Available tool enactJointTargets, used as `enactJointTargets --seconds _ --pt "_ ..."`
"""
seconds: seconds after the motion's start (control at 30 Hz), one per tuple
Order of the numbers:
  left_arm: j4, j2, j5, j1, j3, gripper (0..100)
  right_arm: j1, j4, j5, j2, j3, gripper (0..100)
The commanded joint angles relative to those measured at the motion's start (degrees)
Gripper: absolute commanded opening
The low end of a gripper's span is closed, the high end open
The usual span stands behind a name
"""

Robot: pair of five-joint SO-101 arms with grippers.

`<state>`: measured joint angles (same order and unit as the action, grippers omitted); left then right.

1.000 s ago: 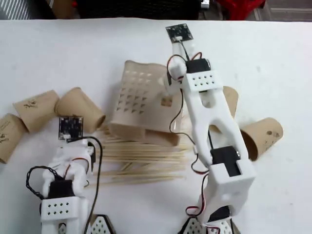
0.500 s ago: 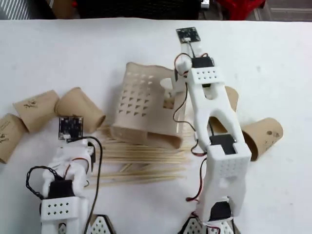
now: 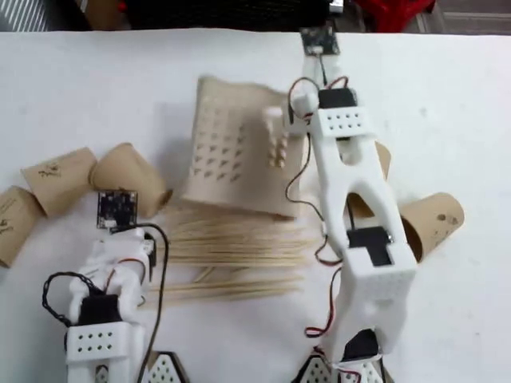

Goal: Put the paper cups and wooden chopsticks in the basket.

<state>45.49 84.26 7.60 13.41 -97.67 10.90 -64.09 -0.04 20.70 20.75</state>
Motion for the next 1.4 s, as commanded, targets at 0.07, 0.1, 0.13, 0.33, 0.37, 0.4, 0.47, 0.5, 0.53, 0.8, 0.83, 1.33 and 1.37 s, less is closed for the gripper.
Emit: enactJointTargets --seconds 0.07,0.1,0.13,0.33,0.37,0.4,0.47,0.5,0.53,0.8,0.83,1.33,1.37 --pt "-4.7 0.7 18.4 -0.3 1.7 12 0.8 -0.1 -0.9 -10.1 9.1 1.6" --pt "-4.1 0.7 18.8 -0.3 3.0 12 0.7 -0.1 -0.9 -10.6 9.9 1.6" --pt "-3.2 0.7 18.5 -0.3 4.7 12 0.7 -0.1 -0.9 -10.8 10.7 1.6" --pt "9.7 0.4 12.7 0.5 24.2 12 0.6 0.0 -0.7 -10.8 11.3 1.6" --pt "12.1 0.3 12.0 0.0 28.5 13 0.5 0.0 -0.6 -10.7 11.1 1.6" --pt "14.3 0.3 11.8 -1.1 32.4 15 0.4 0.0 -0.6 -10.6 11.1 1.6" --pt "18.4 0.0 11.9 -4.7 39.5 20 0.4 0.2 -0.5 -10.0 11.6 1.6" --pt "20.4 -0.7 11.9 -7.3 42.6 21 0.6 0.2 -0.5 -9.6 11.6 1.6" --pt "21.9 -1.9 11.8 -10.1 45.3 21 0.7 0.2 -0.4 -9.3 11.6 1.6" --pt "17.3 -20.9 6.3 -20.1 54.5 26 0.7 0.0 -0.4 -6.4 11.6 1.5" --pt "14.6 -23.1 6.6 -19.6 54.1 26 0.7 0.0 -0.4 -6.4 11.6 1.5" --pt "-11.5 -53.1 6.2 -17.5 52.9 26 4.9 -5.1 0.4 -6.1 15.9 1.6" --pt "-12.4 -54.0 6.2 -17.5 52.9 26 5.7 -5.8 1.8 -6.4 16.0 1.6"
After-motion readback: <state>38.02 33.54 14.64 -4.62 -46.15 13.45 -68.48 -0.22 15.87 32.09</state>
